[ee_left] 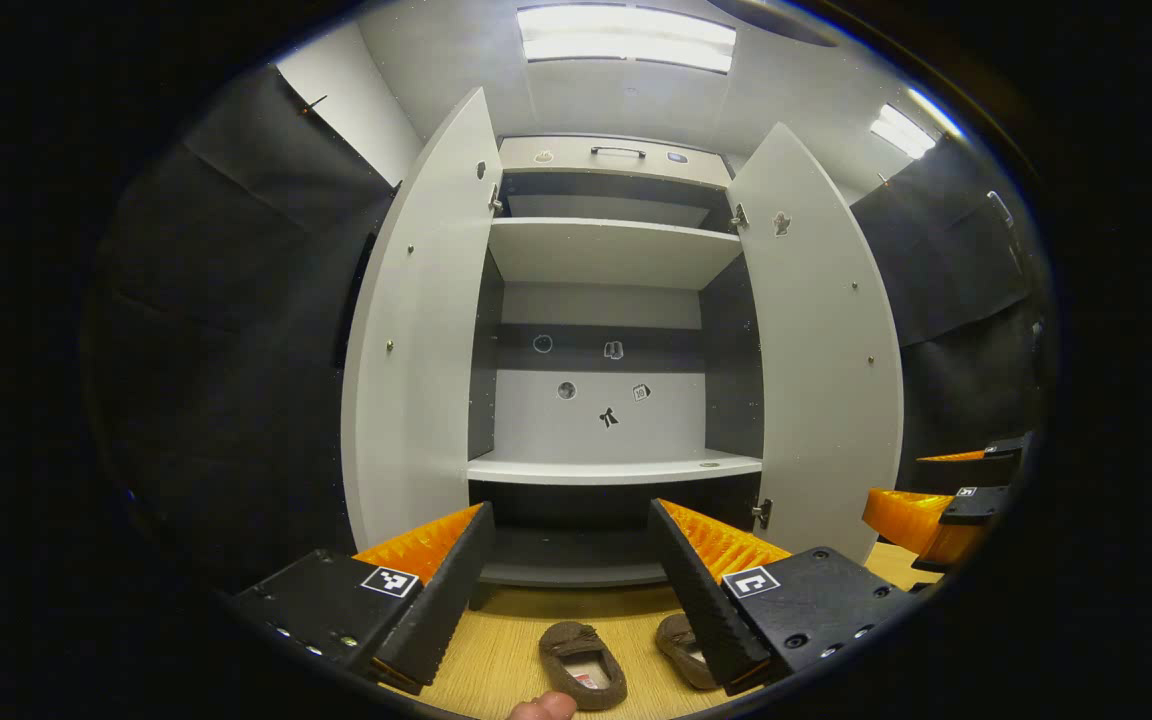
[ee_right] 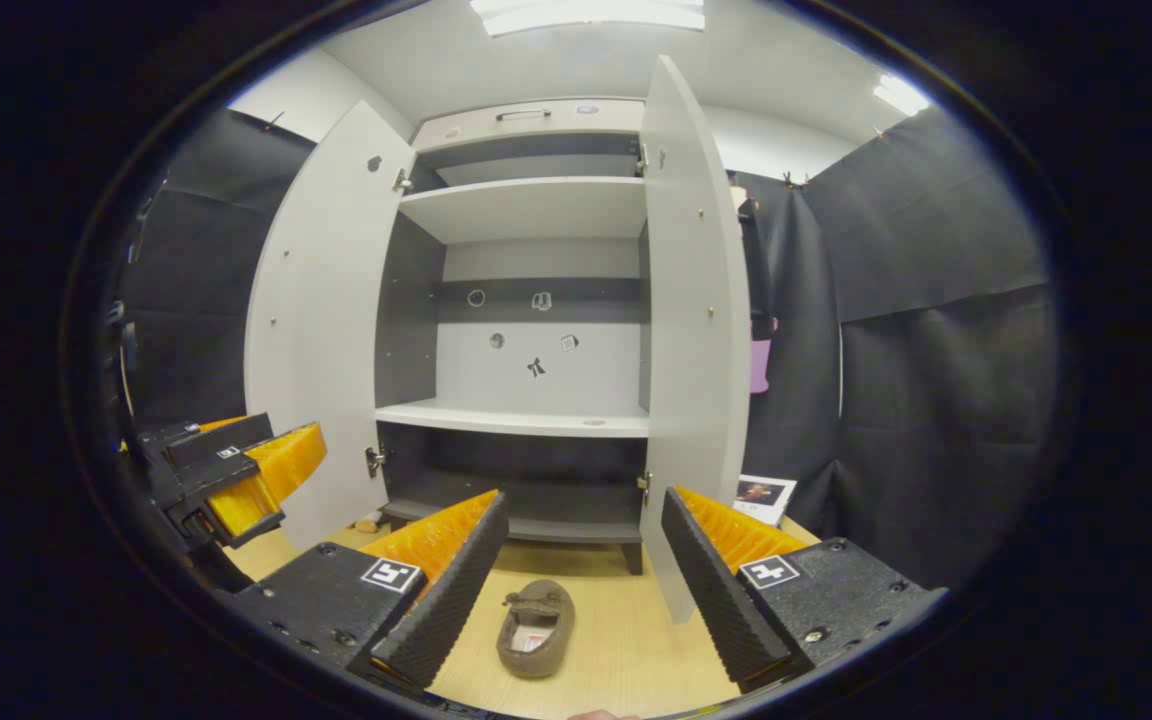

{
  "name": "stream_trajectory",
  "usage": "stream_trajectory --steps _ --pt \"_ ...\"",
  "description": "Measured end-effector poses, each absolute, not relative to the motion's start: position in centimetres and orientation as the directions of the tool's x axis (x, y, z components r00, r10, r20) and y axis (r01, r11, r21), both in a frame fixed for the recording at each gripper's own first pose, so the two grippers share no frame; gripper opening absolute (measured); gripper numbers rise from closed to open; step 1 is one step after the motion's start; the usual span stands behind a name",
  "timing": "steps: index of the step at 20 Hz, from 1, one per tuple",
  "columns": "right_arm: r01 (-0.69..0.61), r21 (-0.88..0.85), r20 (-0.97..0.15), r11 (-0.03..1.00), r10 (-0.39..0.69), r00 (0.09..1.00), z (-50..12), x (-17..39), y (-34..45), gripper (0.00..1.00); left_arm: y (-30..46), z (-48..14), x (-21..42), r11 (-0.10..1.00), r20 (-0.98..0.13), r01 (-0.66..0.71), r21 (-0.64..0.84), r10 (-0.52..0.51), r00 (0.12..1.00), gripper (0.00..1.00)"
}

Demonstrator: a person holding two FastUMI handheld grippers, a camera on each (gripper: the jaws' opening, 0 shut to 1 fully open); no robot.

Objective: Grab one shoe with the right hand and put it into the shoe cabinet, grab the other shoe with the left hand and put it into the shoe cabinet; then close the right door with the right hand and the left door with the left hand.

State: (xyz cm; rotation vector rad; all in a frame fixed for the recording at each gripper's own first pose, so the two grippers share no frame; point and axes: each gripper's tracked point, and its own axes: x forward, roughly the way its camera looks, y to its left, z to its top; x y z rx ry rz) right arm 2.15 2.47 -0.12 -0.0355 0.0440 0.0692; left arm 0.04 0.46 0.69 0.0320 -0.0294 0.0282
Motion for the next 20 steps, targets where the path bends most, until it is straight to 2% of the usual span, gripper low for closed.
stream_trajectory --steps 3,9,10,13,14,16,17,18,20 --pt "-0.12 -0.054 -0.106 0.991 0.114 0.988 -2.0 3.9 4.1 1.0 1.2 0.9 -0.1 0.999 0.03 -0.04 0.035 0.039 0.999 0.95" --pt "-0.282 0.003 -0.373 0.959 0.262 0.89 -11.0 7.1 9.3 0.98 1.9 1.7 0.1 0.998 0.051 -0.052 0.042 0.05 0.997 0.95" --pt "-0.292 0.009 -0.414 0.956 0.269 0.87 -12.9 7.6 9.7 0.96 2.0 1.7 0.1 0.998 0.053 -0.053 0.038 0.05 0.997 0.94" --pt "-0.306 -0.015 -0.522 0.952 0.254 0.814 -18.5 8.9 9.9 0.78 2.2 1.6 0.3 0.998 0.055 -0.059 0.034 0.057 0.997 0.99" --pt "-0.313 -0.012 -0.559 0.95 0.254 0.79 -20.1 9.1 10.0 0.77 2.2 1.5 0.3 0.998 0.05 -0.056 0.031 0.055 0.997 0.94" --pt "-0.319 -0.005 -0.613 0.948 0.249 0.749 -23.0 9.7 10.2 0.76 2.4 1.1 0.3 0.998 0.043 -0.056 0.032 0.055 0.998 0.94" --pt "-0.321 -0.009 -0.637 0.947 0.242 0.731 -24.4 9.8 10.1 0.71 2.7 1.0 0.4 0.997 0.041 -0.062 0.035 0.06 0.997 0.94" --pt "-0.322 -0.021 -0.659 0.946 0.229 0.716 -25.6 10.1 9.9 0.74 2.9 0.9 0.5 0.997 0.042 -0.068 0.039 0.066 0.997 0.94" --pt "-0.324 -0.044 -0.691 0.945 0.206 0.693 -27.6 10.9 9.8 0.74 2.9 0.4 0.6 0.997 0.035 -0.071 0.042 0.069 0.997 0.94"
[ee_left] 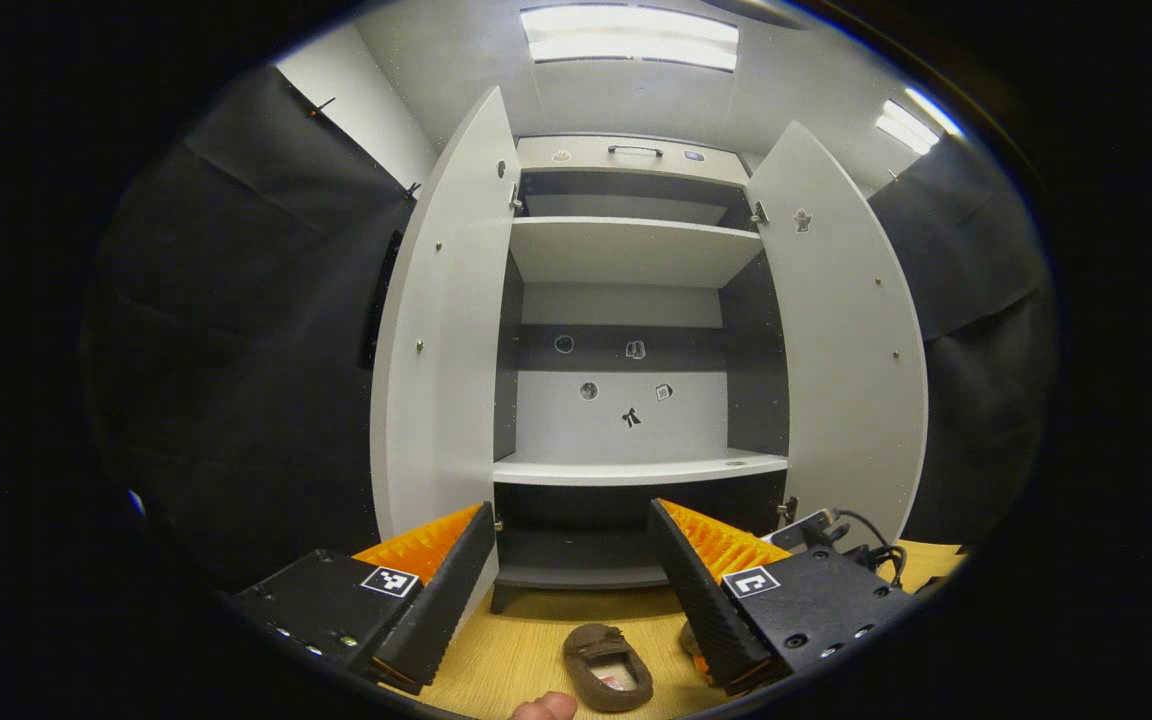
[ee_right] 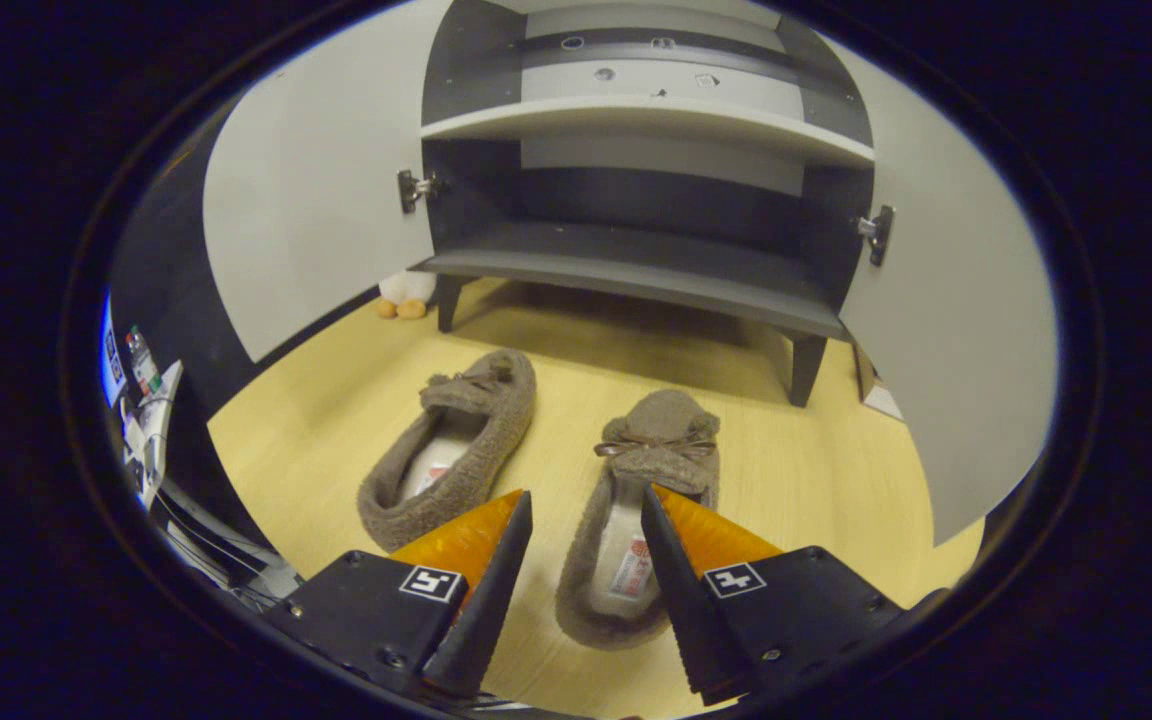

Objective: Grab one shoe with the right hand and put it into the shoe cabinet, grab the other shoe with the left hand and put it into the shoe cabinet; then close the right door with the right hand and the left door with the left hand.

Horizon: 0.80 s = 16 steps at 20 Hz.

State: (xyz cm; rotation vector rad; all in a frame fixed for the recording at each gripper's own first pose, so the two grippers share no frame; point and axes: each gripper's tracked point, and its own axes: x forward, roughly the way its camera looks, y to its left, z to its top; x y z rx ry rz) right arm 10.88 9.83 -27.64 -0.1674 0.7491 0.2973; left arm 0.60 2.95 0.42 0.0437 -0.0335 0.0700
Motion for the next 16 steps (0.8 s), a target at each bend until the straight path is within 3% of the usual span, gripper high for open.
stream_trajectory --steps 2,6,11,16 --pt "-0.328 -0.055 -0.716 0.943 0.191 0.671 -29.5 11.7 9.9 0.74 2.8 0.0 0.8 0.997 0.024 -0.068 0.042 0.067 0.997 0.94" --pt "-0.319 -0.091 -0.732 0.943 0.154 0.664 -31.2 13.3 10.0 0.64 3.0 -0.2 1.0 0.997 0.019 -0.07 0.043 0.069 0.997 0.95" --pt "-0.273 -0.108 -0.72 0.956 0.115 0.685 -31.8 14.6 9.4 0.31 3.0 -0.6 1.4 0.996 0.016 -0.071 0.049 0.071 0.997 0.95" --pt "-0.267 -0.085 -0.672 0.96 0.142 0.726 -30.9 14.9 9.1 0.06 3.4 -0.6 1.7 0.996 0.013 -0.08 0.024 0.08 0.997 0.95"
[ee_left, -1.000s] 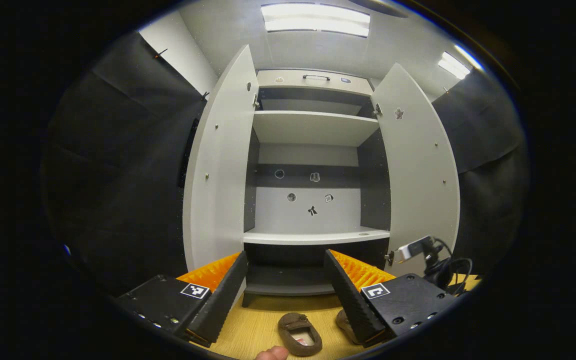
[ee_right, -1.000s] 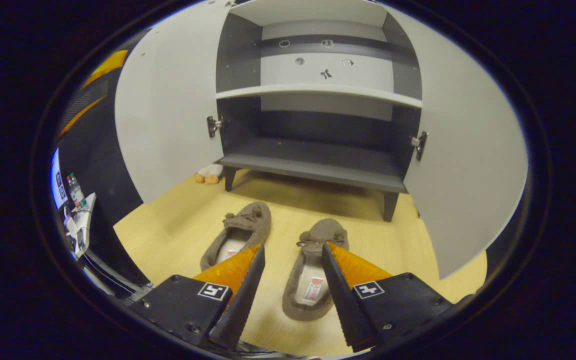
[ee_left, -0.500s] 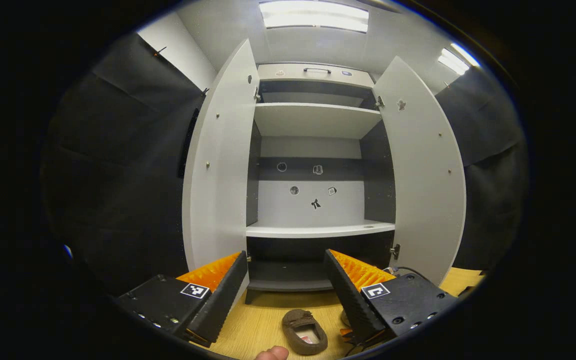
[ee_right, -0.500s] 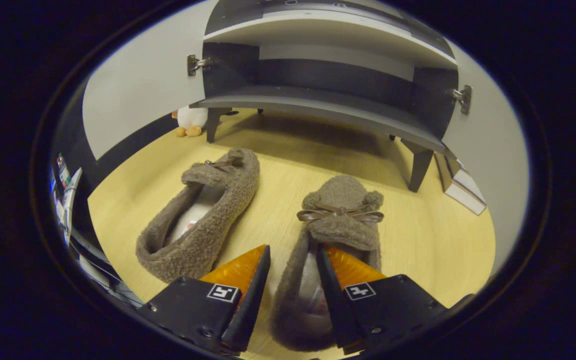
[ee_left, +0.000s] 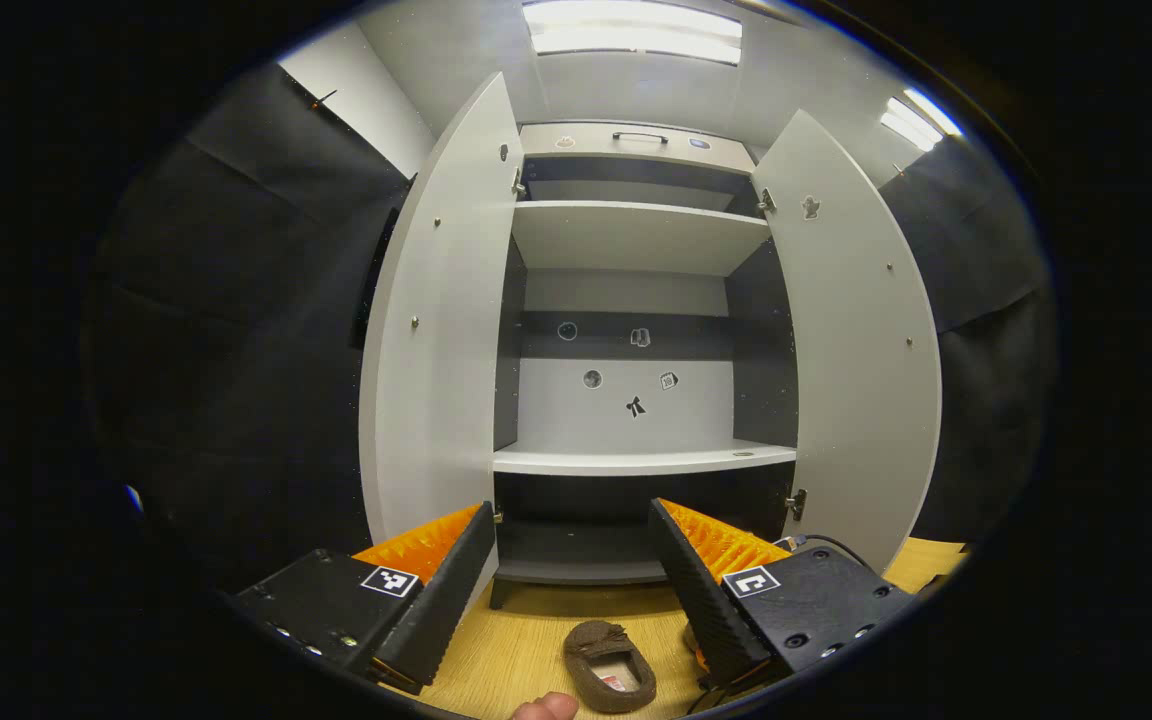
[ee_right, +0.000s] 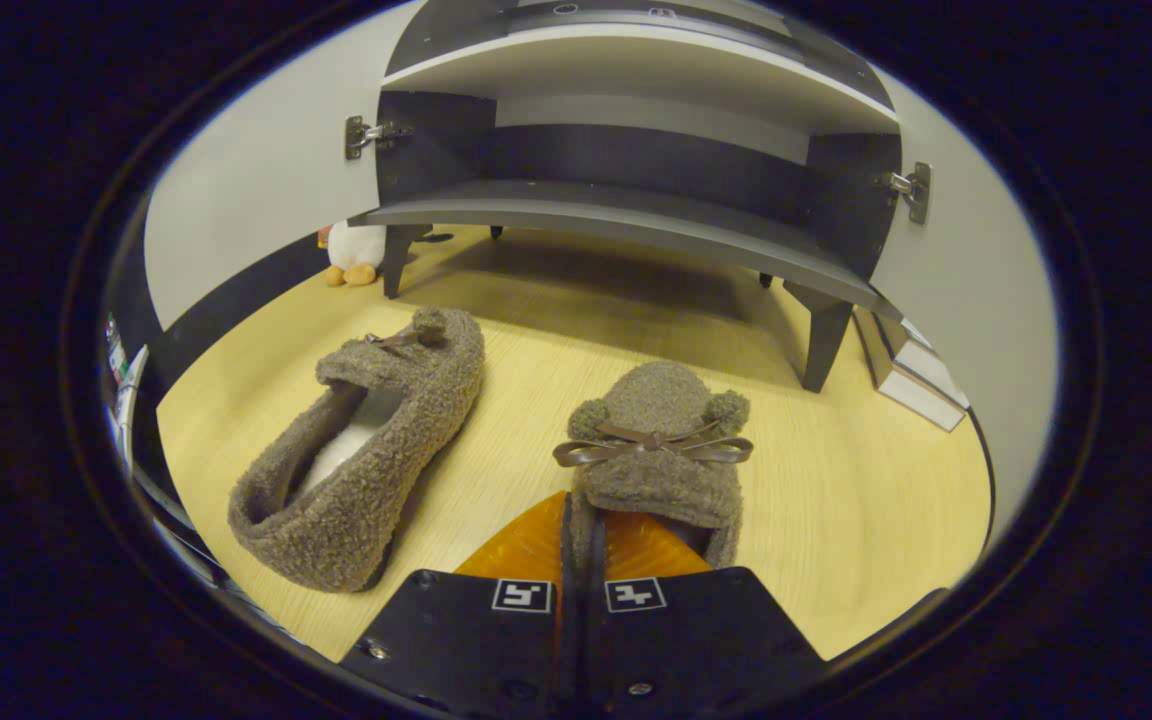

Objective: Grab one shoe with the right hand and put it into the shoe cabinet, grab the other shoe with the left hand and put it into the shoe cabinet; then close the right door with the right hand and the left door with the left hand.

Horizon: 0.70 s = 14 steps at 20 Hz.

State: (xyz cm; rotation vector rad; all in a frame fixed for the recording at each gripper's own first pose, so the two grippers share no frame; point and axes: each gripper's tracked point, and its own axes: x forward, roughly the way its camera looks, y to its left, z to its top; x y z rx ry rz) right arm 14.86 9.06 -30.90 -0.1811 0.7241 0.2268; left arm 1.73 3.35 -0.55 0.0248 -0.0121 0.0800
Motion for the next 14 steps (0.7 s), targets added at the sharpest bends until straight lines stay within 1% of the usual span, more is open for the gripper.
stream_trajectory --steps 3,7,8,10,12,14 --pt "-0.252 -0.102 -0.601 0.962 0.142 0.787 -27.9 14.1 8.5 0.05 3.3 -0.7 1.5 0.998 0.008 -0.069 0.014 0.069 0.998 0.95" --pt "-0.243 -0.089 -0.486 0.966 0.171 0.857 -22.1 12.4 8.6 0.04 3.7 -1.0 1.2 0.997 0.006 -0.079 0.002 0.079 0.997 0.95" --pt "-0.254 -0.083 -0.454 0.964 0.19 0.871 -20.1 11.9 8.9 0.04 3.6 -1.2 1.2 0.997 0.005 -0.075 0.003 0.075 0.997 0.95" --pt "-0.284 -0.073 -0.355 0.956 0.241 0.903 -14.9 11.4 10.1 0.04 3.5 -1.5 0.9 0.998 -0.009 -0.068 0.006 0.068 0.998 0.94" --pt "-0.276 -0.097 -0.267 0.956 0.242 0.933 -9.5 11.8 10.5 0.04 3.5 -1.5 0.6 0.998 -0.008 -0.068 -0.006 0.068 0.998 0.95" --pt "-0.275 -0.115 -0.22 0.955 0.246 0.944 -4.5 12.6 11.1 0.04 3.5 -1.7 0.4 0.997 -0.012 -0.067 -0.023 0.067 0.998 0.95"
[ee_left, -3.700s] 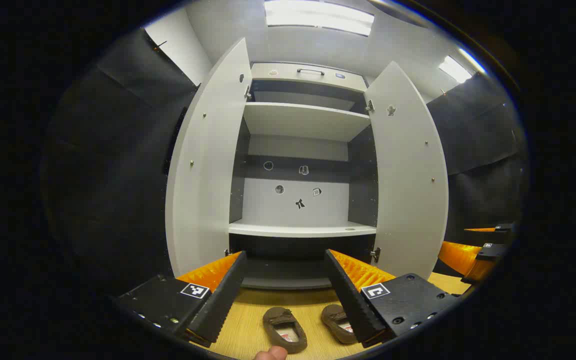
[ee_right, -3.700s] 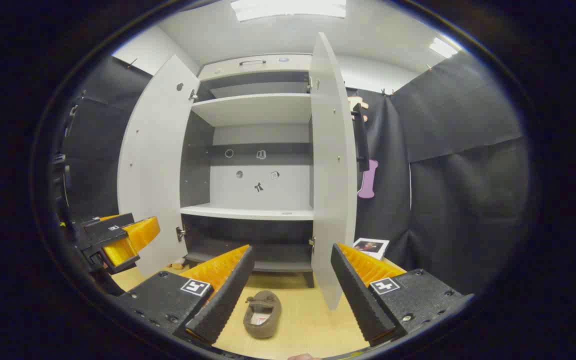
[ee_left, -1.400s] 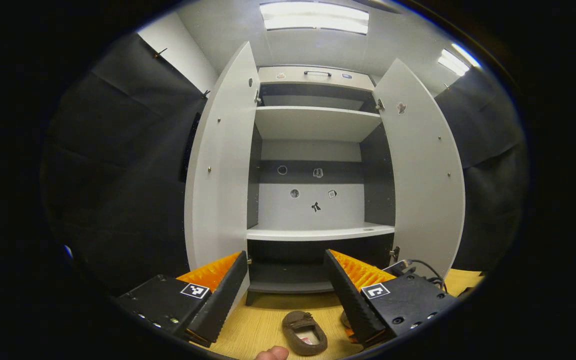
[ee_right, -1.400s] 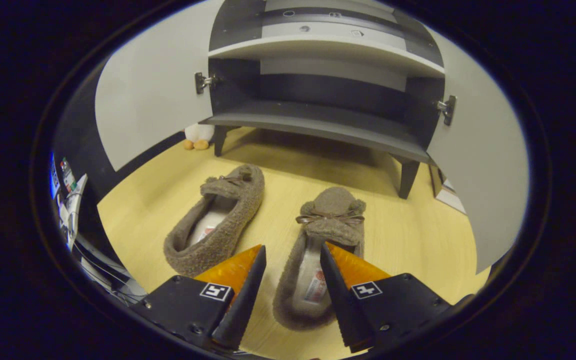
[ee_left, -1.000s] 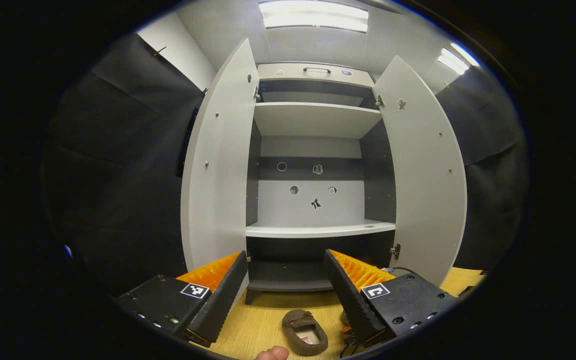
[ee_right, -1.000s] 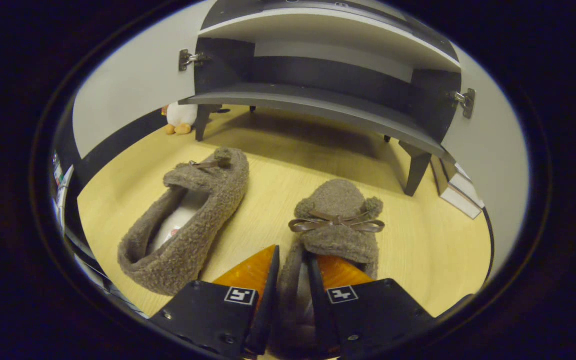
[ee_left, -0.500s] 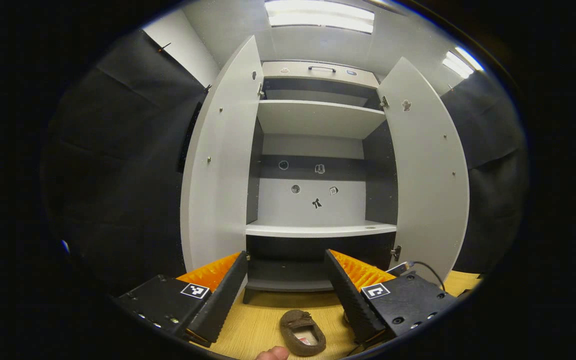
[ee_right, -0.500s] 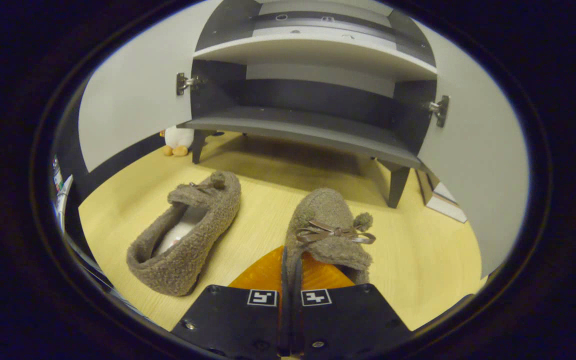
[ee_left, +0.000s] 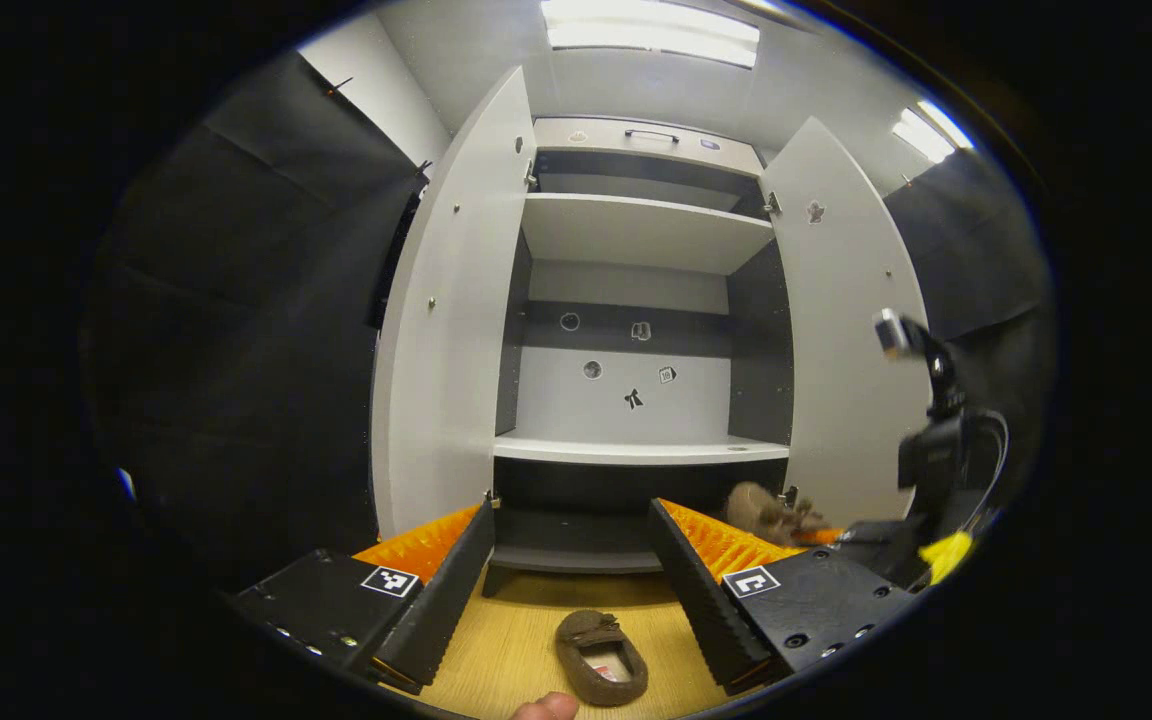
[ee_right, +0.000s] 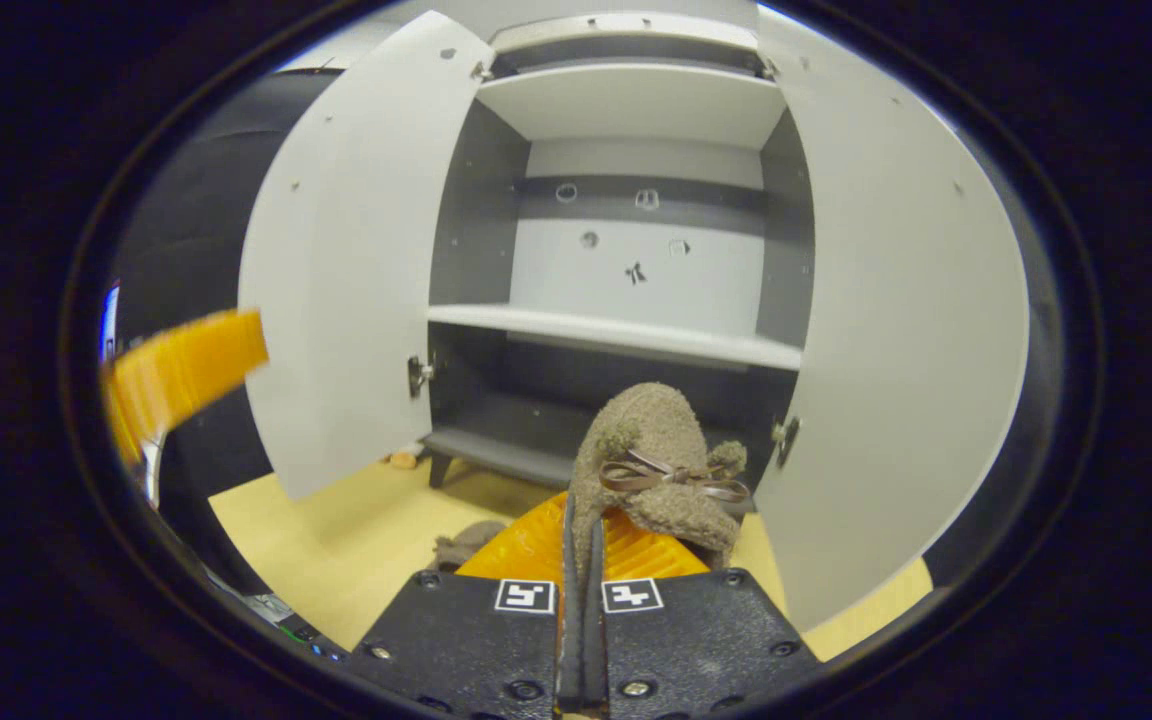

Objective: Grab one shoe with the right hand and put it into the shoe cabinet, grab the other shoe with the left hand and put it into the shoe cabinet; then close the right door with the right hand and the left door with the left hand.

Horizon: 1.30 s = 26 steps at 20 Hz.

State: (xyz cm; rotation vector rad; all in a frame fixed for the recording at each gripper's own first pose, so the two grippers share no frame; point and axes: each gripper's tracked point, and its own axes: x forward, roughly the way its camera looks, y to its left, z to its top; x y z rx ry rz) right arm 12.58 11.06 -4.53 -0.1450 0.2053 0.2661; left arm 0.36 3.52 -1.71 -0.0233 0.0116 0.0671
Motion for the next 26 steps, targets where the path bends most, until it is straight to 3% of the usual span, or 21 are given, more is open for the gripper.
stream_trajectory --steps 3,10,11,13,17,20,26 --pt "-0.314 -0.119 -0.183 0.942 0.29 0.94 1.4 16.9 12.6 0.04 3.5 -1.9 -0.2 0.997 -0.019 -0.063 -0.036 0.062 0.998 0.95" --pt "-0.2 -0.261 -0.22 0.944 0.143 0.965 8.1 32.2 11.6 0.04 3.9 -2.0 -1.2 0.997 -0.024 -0.065 -0.039 0.064 0.998 0.95" --pt "-0.18 -0.293 -0.232 0.939 0.113 0.966 8.2 34.2 11.4 0.04 4.0 -2.0 -1.3 0.997 -0.022 -0.066 -0.036 0.066 0.998 0.99" --pt "-0.161 -0.364 -0.271 0.917 0.062 0.961 7.8 37.5 11.1 0.04 3.8 -2.0 -1.0 0.998 -0.025 -0.053 -0.042 0.052 0.998 0.95" --pt "-0.161 -0.392 -0.393 0.906 -0.006 0.92 4.1 41.0 11.4 0.04 3.9 -2.9 -0.3 0.998 -0.054 -0.048 -0.05 0.046 0.998 0.94" --pt "-0.153 -0.389 -0.424 0.909 -0.029 0.905 3.0 42.3 11.6 0.05 4.4 -3.3 -0.7 0.996 -0.072 -0.071 -0.05 0.067 0.995 0.95" --pt "-0.155 -0.28 -0.485 0.948 0.0 0.875 2.6 42.7 12.0 0.14 5.9 -3.9 -0.3 0.993 -0.082 -0.102 -0.062 0.097 0.992 0.95"
